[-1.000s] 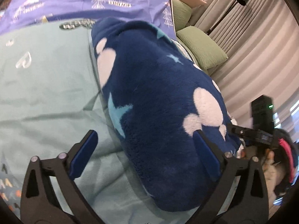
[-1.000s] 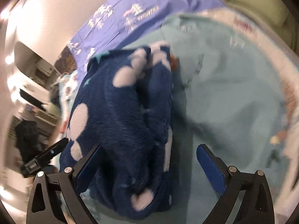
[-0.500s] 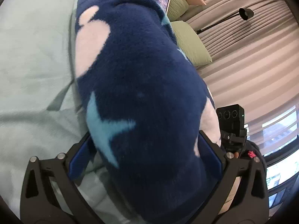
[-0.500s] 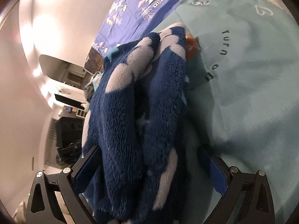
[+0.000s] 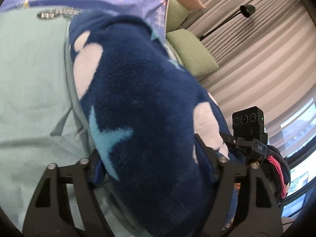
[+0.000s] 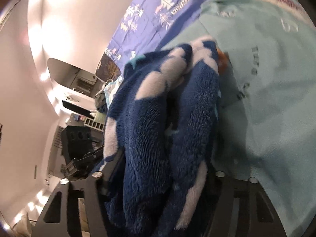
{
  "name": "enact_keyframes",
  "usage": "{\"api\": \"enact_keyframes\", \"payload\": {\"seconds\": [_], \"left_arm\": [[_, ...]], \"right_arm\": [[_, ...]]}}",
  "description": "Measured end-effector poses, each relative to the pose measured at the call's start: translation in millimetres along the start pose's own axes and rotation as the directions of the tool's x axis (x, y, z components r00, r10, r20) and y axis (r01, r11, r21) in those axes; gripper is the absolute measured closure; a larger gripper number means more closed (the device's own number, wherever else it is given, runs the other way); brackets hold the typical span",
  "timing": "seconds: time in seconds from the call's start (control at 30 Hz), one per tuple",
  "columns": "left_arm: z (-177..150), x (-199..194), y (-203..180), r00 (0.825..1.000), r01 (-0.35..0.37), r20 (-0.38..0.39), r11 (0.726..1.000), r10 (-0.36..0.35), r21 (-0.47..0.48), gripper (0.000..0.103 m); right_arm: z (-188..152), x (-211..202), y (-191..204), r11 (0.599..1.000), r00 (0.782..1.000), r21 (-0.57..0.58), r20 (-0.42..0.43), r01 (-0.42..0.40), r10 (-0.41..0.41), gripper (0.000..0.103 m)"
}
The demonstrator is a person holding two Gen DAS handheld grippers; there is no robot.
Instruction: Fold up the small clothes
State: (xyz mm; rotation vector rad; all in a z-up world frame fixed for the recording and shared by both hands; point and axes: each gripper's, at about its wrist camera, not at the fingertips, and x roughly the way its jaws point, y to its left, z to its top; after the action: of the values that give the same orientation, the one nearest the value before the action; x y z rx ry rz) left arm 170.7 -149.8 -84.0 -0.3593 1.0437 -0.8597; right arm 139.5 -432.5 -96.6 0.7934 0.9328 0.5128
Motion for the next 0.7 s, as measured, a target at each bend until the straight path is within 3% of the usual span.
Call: {"api": "enact_keyframes", "payload": {"seconds": [0.2, 0.4, 0.7], "left_arm": [[27.4, -40.4, -33.9, 0.994, 0.027, 0.107, 0.997, -0.035, 0.072, 0.028], [91.8, -72.4, -69.1, 0.978, -0.015, 0.209, 0.984, -0.024, 0.179, 0.028], [223.0, -44.6, -78.0, 0.972, -0.107, 0.227, 0.965, 0.052, 0.237, 0.028]], "right_arm": [[23.9, -29.1, 67.3, 0.988, 0.995, -0.152, 0.102, 0.015, 0.001, 0.044], [86.1, -57.4, 102.8, 0.972, 0.987, -0.236, 0.151, -0.011, 0.048, 0.044], [206.6, -31.5, 111.8, 0.97, 0.979, -0.241, 0.202, 0.039, 0.01, 0.043]]}}
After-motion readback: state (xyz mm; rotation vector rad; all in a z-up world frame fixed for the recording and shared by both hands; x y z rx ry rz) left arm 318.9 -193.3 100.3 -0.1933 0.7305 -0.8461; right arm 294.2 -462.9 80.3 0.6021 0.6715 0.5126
